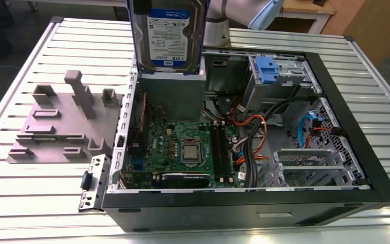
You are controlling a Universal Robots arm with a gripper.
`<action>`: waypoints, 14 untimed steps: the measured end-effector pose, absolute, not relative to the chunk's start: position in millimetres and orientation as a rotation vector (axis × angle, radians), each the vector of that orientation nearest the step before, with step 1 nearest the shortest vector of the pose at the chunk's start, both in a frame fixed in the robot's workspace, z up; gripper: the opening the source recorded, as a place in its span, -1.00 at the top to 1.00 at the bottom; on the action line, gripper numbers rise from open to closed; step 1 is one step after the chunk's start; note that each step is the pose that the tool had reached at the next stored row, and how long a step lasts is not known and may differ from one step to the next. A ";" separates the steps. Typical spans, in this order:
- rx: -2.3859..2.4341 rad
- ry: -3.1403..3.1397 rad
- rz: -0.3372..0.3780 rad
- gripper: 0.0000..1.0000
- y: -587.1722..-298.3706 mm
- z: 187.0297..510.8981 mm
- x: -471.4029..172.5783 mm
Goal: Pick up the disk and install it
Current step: 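Pick up the disk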
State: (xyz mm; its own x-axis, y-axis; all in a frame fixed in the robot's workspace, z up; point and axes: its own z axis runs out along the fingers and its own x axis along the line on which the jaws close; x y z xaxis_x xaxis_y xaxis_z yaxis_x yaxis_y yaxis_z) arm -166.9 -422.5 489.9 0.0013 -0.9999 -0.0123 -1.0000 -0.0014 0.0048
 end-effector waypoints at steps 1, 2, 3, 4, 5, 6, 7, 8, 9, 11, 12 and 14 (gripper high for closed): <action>-2.219 2.216 0.019 0.27 -422.5 489.8 -166.5; -2.219 2.216 0.019 0.27 -422.5 489.8 -166.1; -2.219 2.216 0.019 0.27 -422.5 489.8 -165.7; -2.219 2.216 0.019 0.27 -422.5 489.8 -165.3; -2.219 2.216 0.019 0.27 -422.5 489.7 -164.9; -2.219 2.216 0.019 0.27 -422.5 489.7 -164.5; -2.219 2.216 0.019 0.27 -422.5 489.7 -164.1; -2.219 2.216 0.019 0.27 -422.5 489.6 -163.8; -2.219 2.216 0.019 0.27 -422.5 489.6 -163.4; -2.219 2.216 0.019 0.27 -422.5 489.6 -162.7; -2.219 2.216 0.019 0.27 -422.5 489.5 -162.3; -2.219 2.216 0.019 0.27 -422.5 489.5 -161.7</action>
State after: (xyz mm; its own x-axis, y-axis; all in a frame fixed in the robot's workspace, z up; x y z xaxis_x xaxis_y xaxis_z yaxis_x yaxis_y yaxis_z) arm -161.7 -422.5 489.5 0.0013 -0.9999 -0.0123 -1.0000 -0.0014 0.0048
